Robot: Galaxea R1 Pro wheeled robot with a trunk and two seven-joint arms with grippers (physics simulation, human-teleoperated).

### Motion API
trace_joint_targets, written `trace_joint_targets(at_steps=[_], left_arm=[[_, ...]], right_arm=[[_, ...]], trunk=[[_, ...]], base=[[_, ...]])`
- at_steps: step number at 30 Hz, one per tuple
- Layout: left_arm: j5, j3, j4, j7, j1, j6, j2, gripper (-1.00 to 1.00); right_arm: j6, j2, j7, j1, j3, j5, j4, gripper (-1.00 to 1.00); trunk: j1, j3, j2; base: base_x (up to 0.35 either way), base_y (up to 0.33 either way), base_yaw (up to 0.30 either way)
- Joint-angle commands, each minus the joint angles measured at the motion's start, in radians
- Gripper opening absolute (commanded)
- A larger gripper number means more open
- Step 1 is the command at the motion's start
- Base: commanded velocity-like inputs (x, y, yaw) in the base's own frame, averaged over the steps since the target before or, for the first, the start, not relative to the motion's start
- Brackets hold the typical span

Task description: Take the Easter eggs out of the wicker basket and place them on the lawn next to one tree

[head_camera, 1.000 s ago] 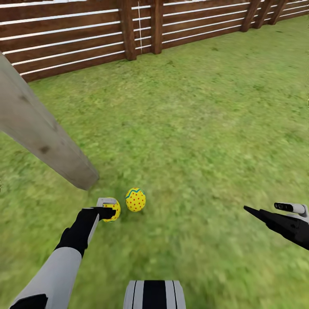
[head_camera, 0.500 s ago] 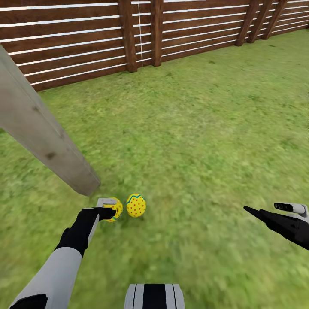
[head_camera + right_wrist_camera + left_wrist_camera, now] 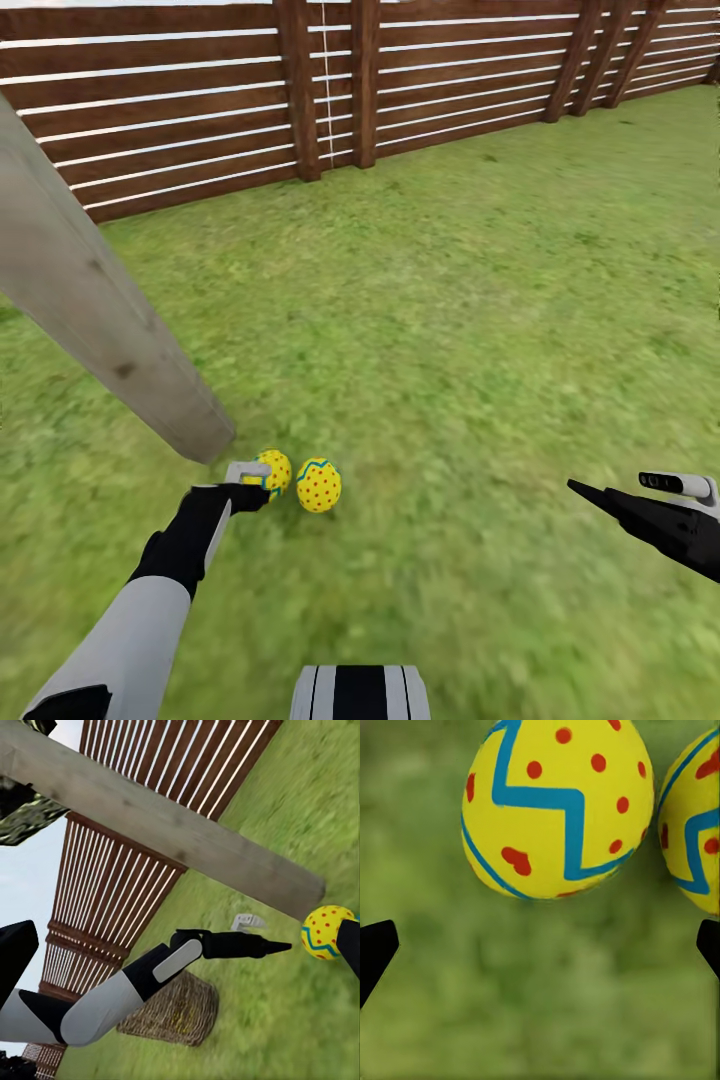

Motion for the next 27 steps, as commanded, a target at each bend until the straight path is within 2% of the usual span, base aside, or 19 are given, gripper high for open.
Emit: trace_joint_targets(at_steps=[1, 14, 27], left_arm=[[-0.011, 0.006, -0.001, -0.010, -0.001, 0.004, -0.001, 1.00], [-0.012, 0.005, 0.001, -0.012, -0.002, 0.008, -0.001, 1.00], [-0.013, 0.005, 0.000, -0.022, -0.002, 0.044, -0.001, 1.00]], right_arm=[[0.007, 0.000, 0.001, 0.000, 0.000, -0.002, 0.000, 1.00], [0.007, 0.000, 0.001, 0.000, 0.000, -0.002, 0.000, 1.00], [0.007, 0.000, 0.001, 0.000, 0.000, -0.002, 0.000, 1.00]], trunk=[[-0.001, 0.003, 0.000], [-0.006, 0.054, 0.003], [-0.012, 0.104, 0.006]], base=[[0.000, 0.000, 0.000], [0.000, 0.000, 0.000], [0.000, 0.000, 0.000]])
